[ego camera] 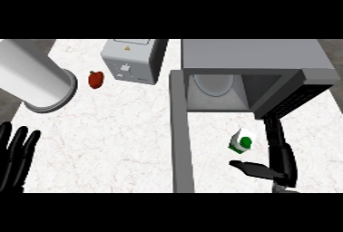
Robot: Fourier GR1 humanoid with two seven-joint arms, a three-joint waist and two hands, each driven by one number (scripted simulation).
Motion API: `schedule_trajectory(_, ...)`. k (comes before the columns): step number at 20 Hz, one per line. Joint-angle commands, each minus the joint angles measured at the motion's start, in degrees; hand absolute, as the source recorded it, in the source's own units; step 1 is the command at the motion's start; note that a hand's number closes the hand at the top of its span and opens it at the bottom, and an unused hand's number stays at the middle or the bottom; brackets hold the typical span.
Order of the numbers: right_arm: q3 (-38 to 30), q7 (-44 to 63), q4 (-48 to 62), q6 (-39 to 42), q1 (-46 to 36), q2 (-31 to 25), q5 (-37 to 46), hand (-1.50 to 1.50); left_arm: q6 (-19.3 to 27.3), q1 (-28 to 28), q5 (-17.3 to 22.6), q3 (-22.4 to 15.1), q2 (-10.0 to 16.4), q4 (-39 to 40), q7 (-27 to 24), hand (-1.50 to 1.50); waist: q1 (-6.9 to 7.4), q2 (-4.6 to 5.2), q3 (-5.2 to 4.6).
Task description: Pick up the milk, place it into the microwave and close the microwave
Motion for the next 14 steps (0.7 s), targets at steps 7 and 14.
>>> schedule_trajectory(7,-5.1,-14.8,24.2,3.1,-9.1,-0.3,-2.6,-1.5,0.6,1.7,-0.9,-1.5,-0.4,-4.1,3.3,-1.5,0.12,0.03,0.01)
schedule_trajectory(14,-7.0,-26.0,40.2,2.5,-14.7,-1.8,-0.9,-1.5,-1.5,2.4,-0.1,0.1,-0.5,-1.8,0.5,-1.5,0.26,0.06,0.01)
